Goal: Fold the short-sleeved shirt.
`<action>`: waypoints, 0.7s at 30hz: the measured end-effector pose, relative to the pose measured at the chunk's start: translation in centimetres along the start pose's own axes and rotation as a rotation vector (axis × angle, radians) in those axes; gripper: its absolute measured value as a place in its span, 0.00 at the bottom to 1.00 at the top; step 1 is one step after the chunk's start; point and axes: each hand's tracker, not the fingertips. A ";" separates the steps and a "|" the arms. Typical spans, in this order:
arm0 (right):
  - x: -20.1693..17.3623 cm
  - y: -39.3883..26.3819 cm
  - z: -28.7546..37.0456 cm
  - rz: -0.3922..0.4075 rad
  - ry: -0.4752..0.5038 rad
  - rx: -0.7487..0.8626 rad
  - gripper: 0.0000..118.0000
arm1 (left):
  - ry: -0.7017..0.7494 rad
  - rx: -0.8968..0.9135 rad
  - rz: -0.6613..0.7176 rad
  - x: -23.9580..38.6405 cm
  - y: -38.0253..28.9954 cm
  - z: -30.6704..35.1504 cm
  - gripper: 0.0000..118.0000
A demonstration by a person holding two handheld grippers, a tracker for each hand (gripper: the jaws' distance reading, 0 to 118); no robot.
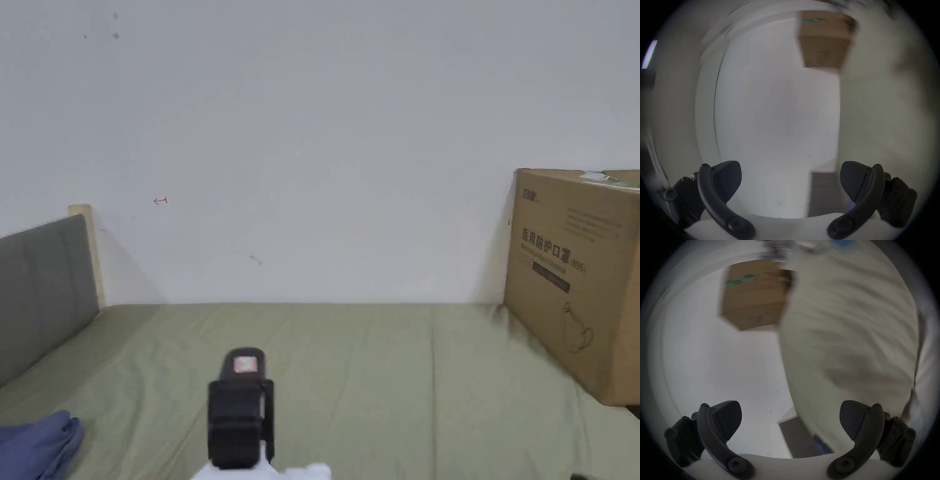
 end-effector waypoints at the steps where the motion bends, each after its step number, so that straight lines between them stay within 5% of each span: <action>1: 0.7 0.7 -0.2 -0.016 -0.005 -0.009 1.00 | -0.027 0.029 0.013 0.4 0.0 0.3 1.00; 3: 0.3 0.8 0.2 0.143 -0.028 0.038 1.00 | -0.137 0.037 0.267 -0.5 0.2 0.4 1.00; 6: -3.8 -0.9 1.2 0.599 0.053 0.150 1.00 | -0.230 -0.082 0.759 -2.6 -1.1 -0.6 1.00; 8: -6.7 -3.7 2.2 1.039 0.090 0.236 1.00 | -0.270 -0.156 1.128 -4.0 -3.1 -1.3 1.00; 11: -6.9 -10.7 4.2 1.898 0.203 0.551 1.00 | -0.251 -0.145 1.663 -4.0 -5.9 -0.6 1.00; 12: -5.7 -12.1 4.7 2.102 0.267 0.657 1.00 | -0.193 -0.132 1.751 -3.7 -6.2 0.0 1.00; 13: -4.8 -12.7 5.0 2.184 0.336 0.721 1.00 | -0.114 -0.120 1.780 -3.5 -6.0 0.7 1.00; 14: -4.1 -13.3 5.0 2.183 0.356 0.725 1.00 | -0.065 -0.121 1.771 -3.5 -5.6 1.2 1.00; 18: -4.2 -13.7 4.8 1.992 0.310 0.578 1.00 | -0.051 -0.115 1.748 -3.9 -4.3 2.2 1.00; 21: -3.6 -14.1 4.4 2.024 0.291 0.605 1.00 | -0.058 -0.095 1.759 -4.3 -4.1 2.2 1.00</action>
